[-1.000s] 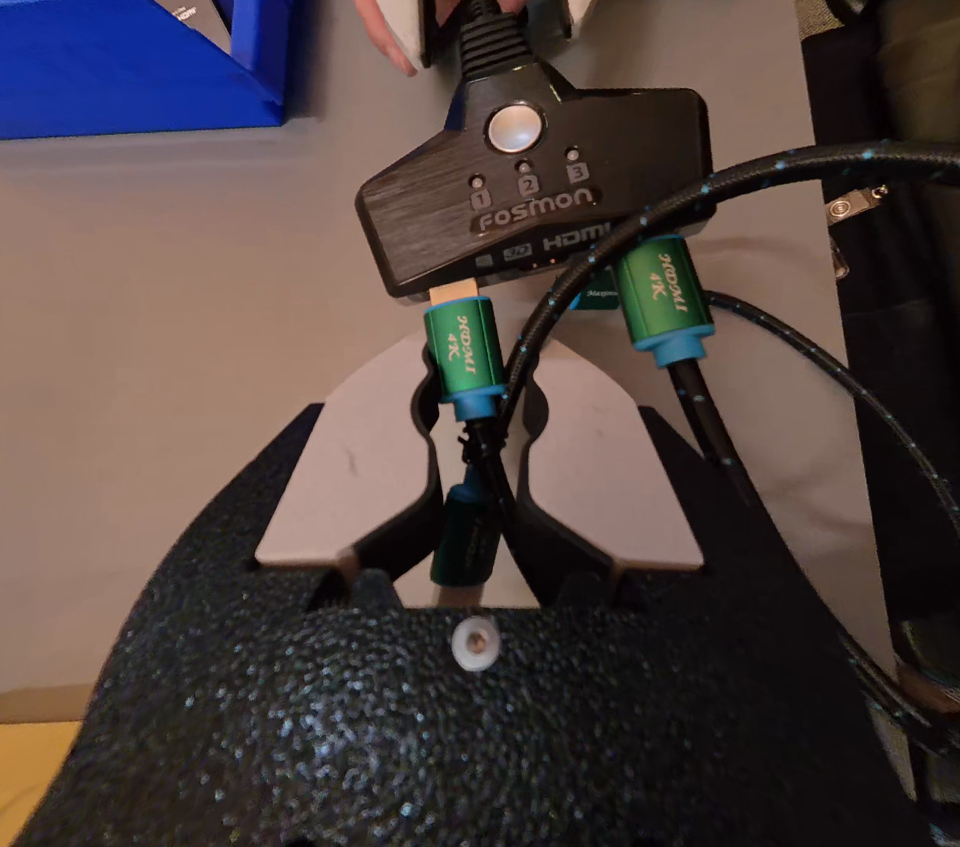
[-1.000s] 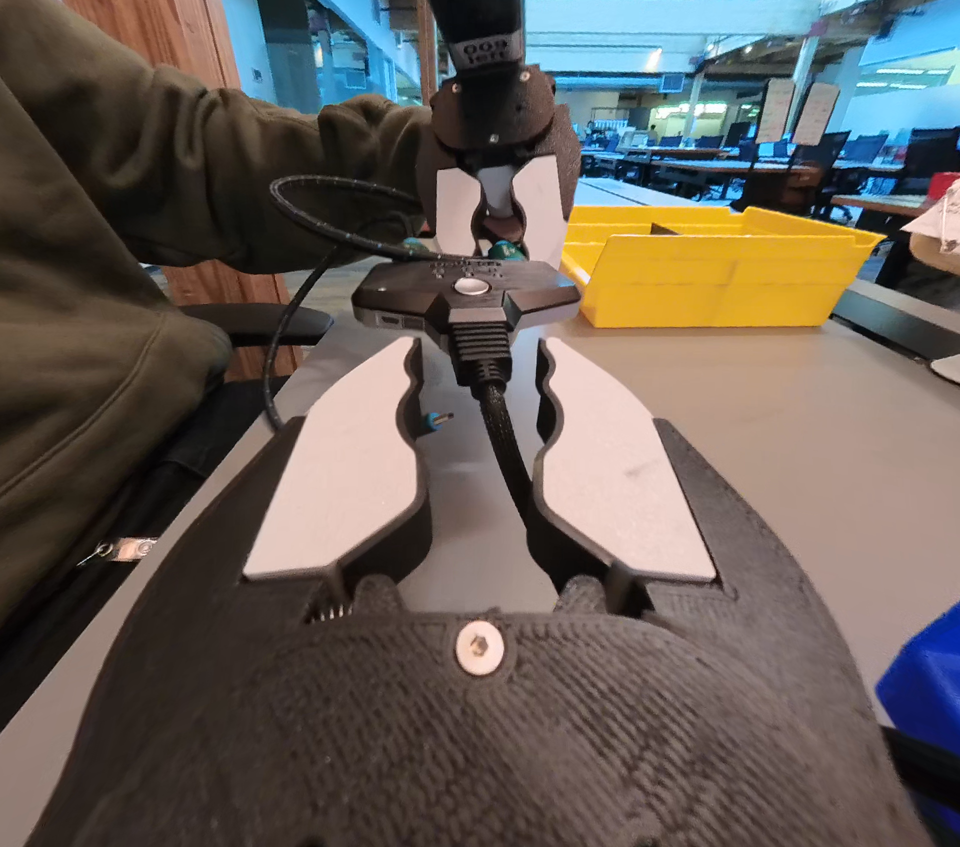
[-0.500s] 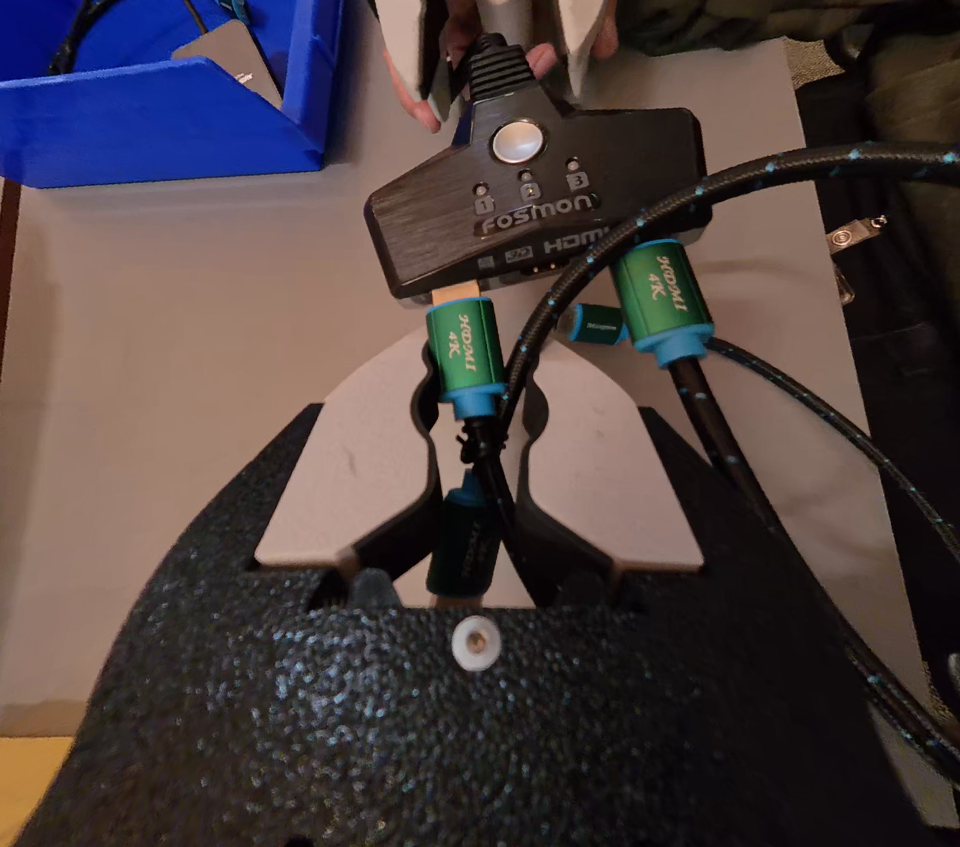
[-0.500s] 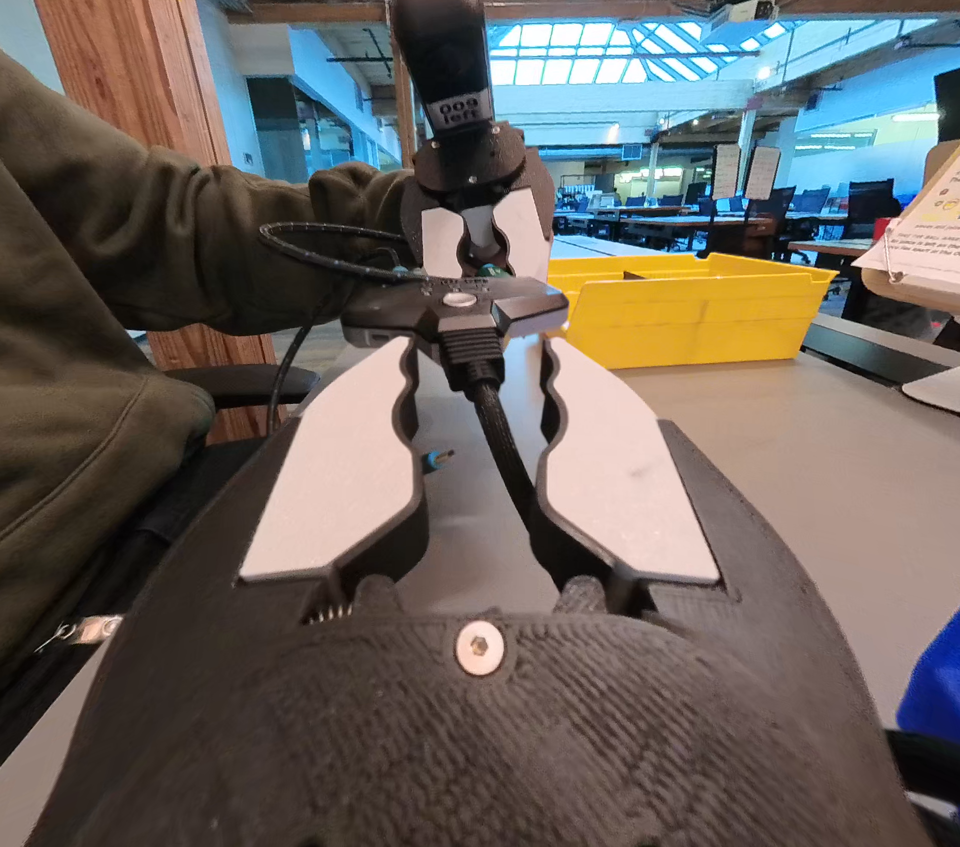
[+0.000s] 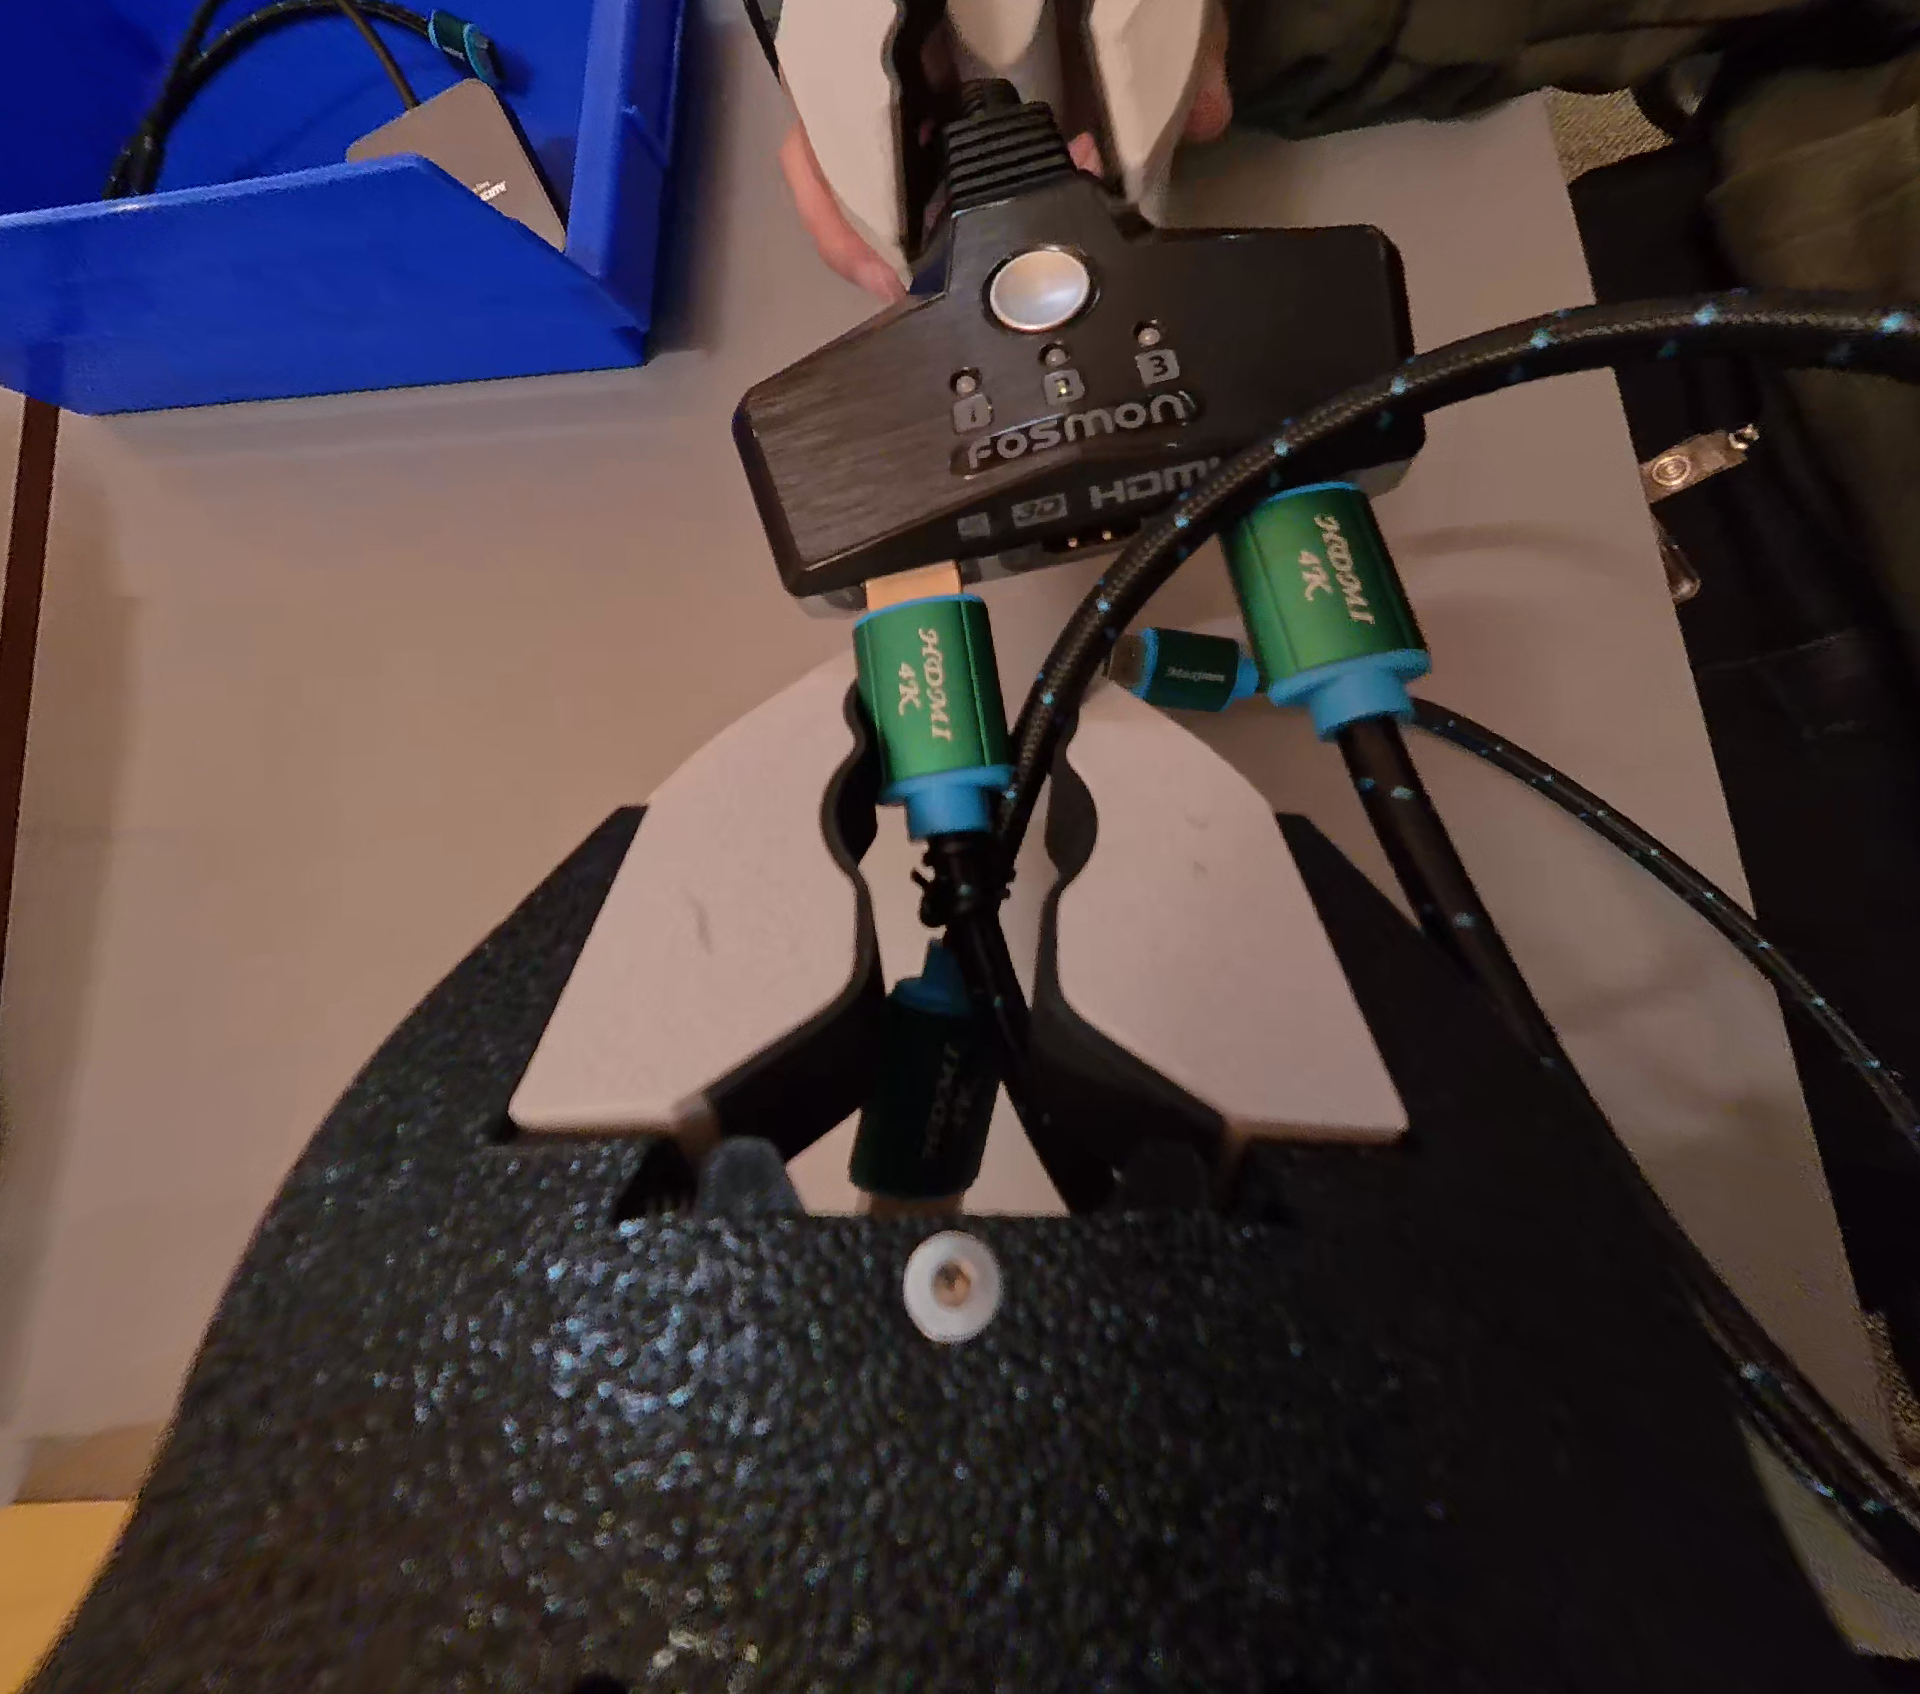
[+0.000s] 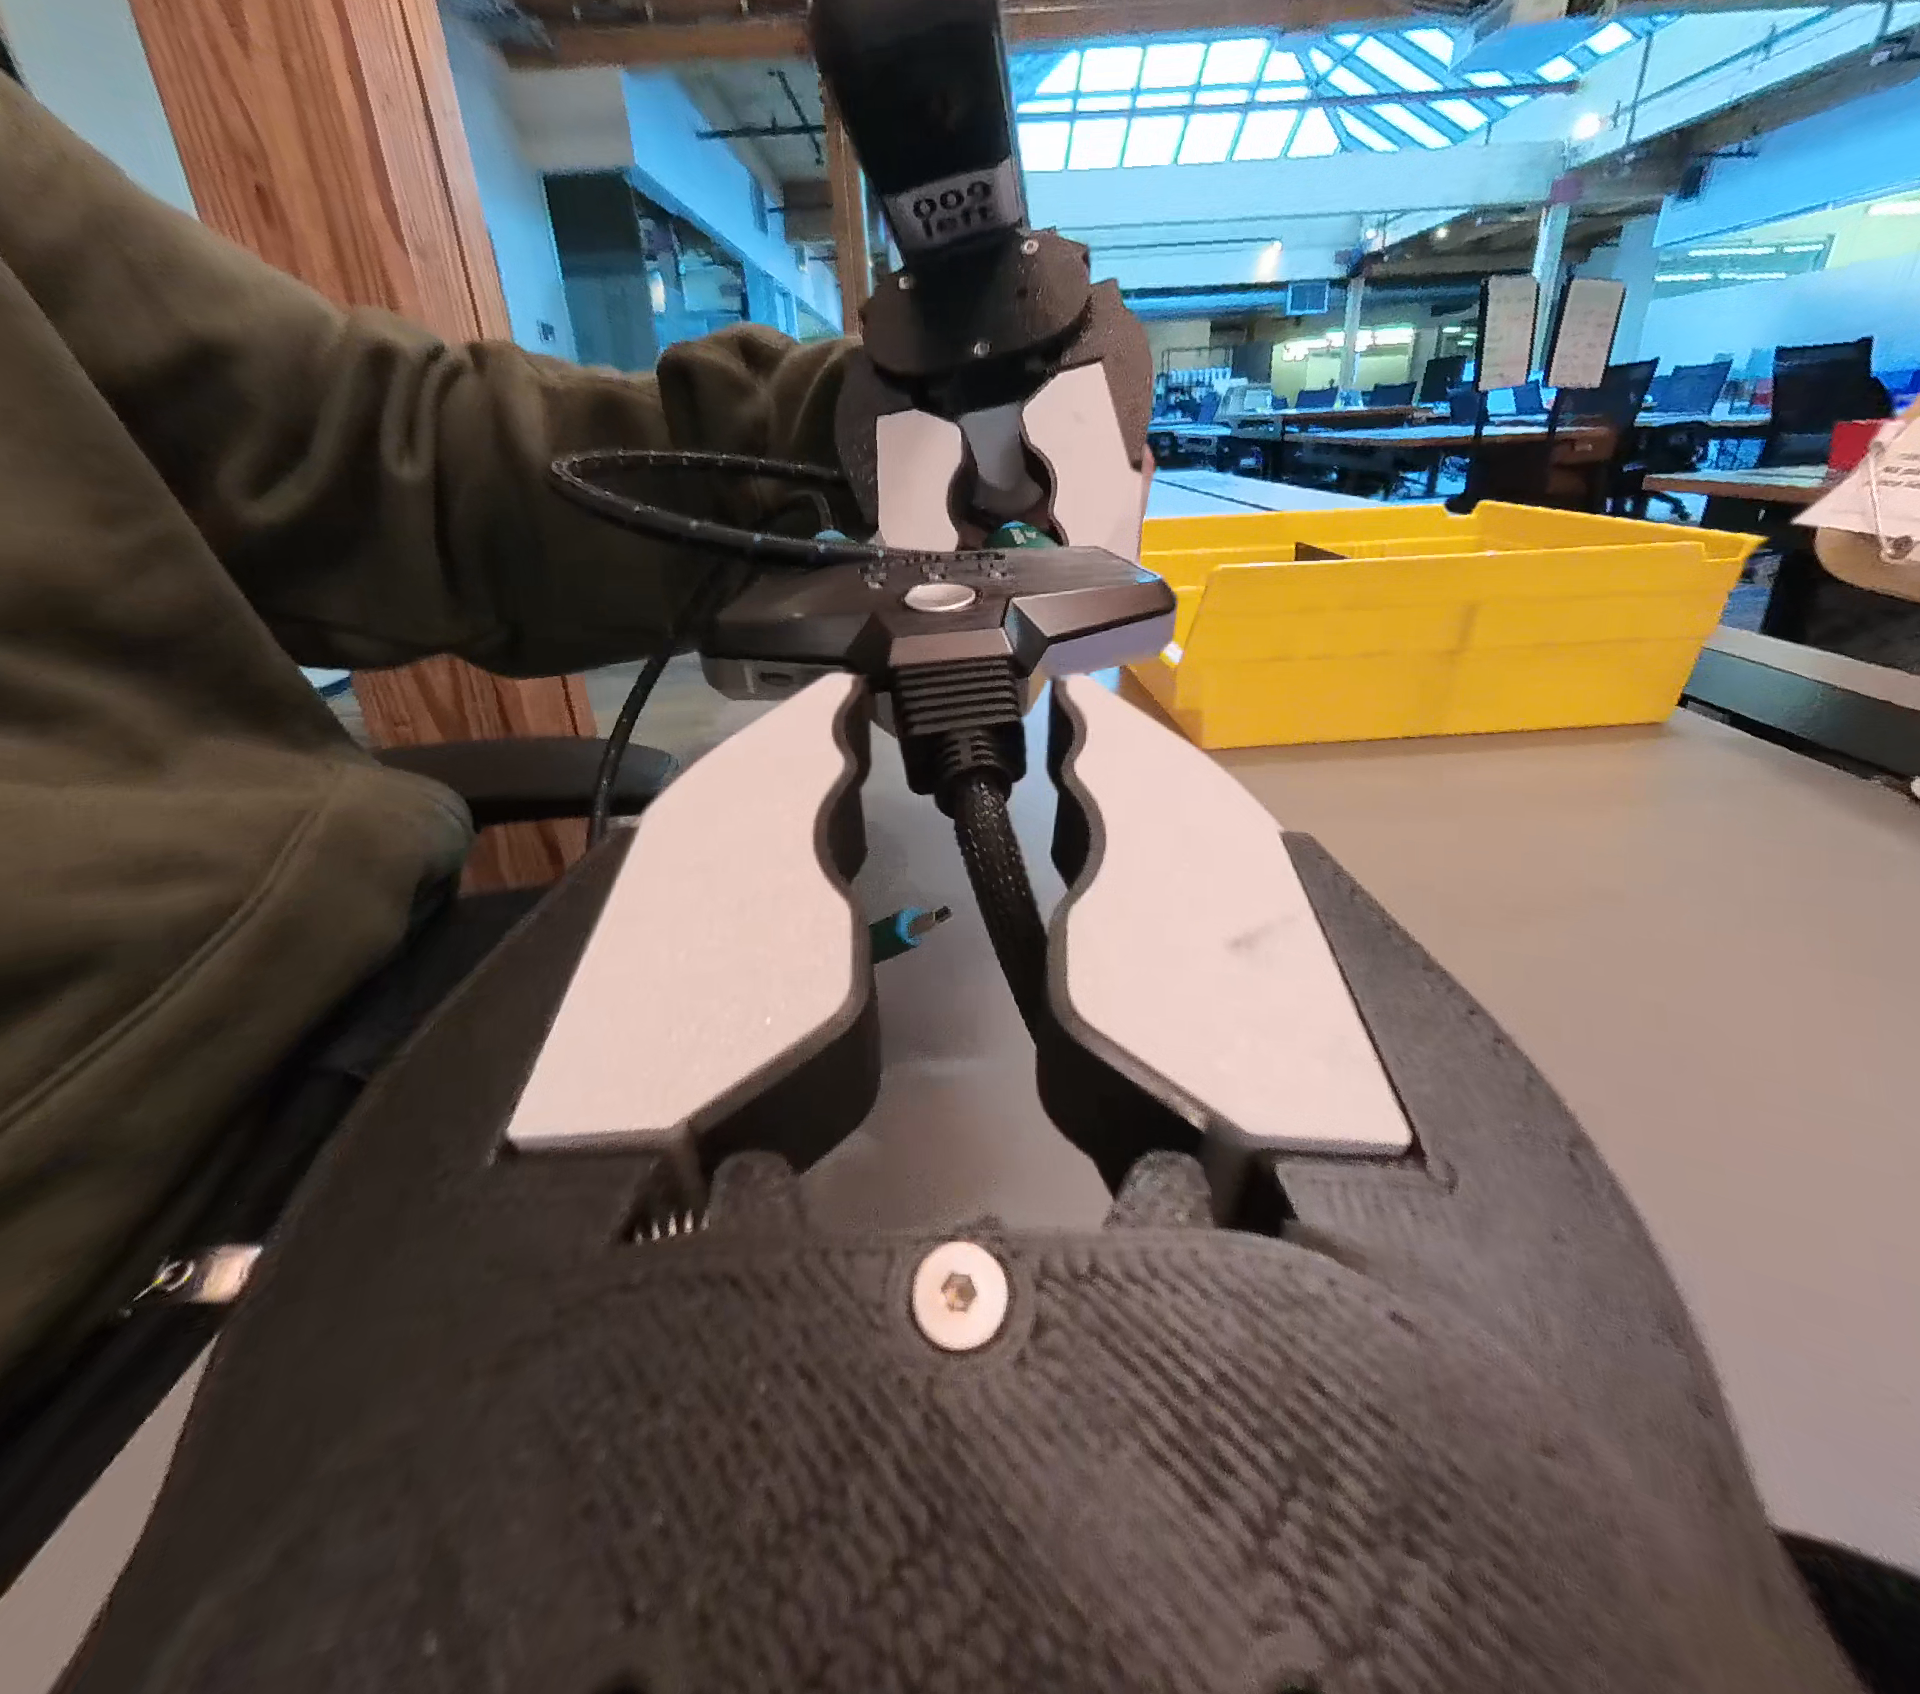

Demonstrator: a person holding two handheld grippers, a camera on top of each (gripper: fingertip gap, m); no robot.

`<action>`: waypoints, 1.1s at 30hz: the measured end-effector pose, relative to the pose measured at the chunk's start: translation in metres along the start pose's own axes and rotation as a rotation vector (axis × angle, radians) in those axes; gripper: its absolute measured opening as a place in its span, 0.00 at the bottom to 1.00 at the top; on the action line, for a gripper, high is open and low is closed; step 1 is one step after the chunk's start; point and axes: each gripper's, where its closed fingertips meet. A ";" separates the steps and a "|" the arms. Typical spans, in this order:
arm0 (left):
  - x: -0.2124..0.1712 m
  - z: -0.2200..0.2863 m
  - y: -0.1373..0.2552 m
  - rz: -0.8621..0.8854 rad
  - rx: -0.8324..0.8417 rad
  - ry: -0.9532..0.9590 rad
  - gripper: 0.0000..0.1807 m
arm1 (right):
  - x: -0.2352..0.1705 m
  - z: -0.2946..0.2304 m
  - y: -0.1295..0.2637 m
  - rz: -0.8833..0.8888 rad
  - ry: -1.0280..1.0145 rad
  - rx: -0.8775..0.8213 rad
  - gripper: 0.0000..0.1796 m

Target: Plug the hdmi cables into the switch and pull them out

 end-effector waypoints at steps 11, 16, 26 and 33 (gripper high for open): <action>-0.003 -0.004 -0.001 0.014 0.011 0.025 0.16 | -0.006 0.000 -0.003 -0.054 0.027 -0.004 0.15; -0.003 -0.006 0.000 0.024 0.009 0.041 0.16 | -0.007 0.003 -0.004 -0.063 0.023 -0.019 0.15; 0.002 -0.005 0.000 0.056 -0.016 0.053 0.16 | -0.001 0.003 0.001 -0.013 0.021 -0.012 0.13; -0.005 -0.007 0.000 0.050 -0.003 0.084 0.16 | -0.005 0.001 -0.002 -0.044 0.045 -0.015 0.13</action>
Point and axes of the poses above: each gripper's, where its closed fingertips meet, y back along the fingers, x out of its top, z = x × y across the jaws, and after that the axes turned 3 degrees about y, right-handed
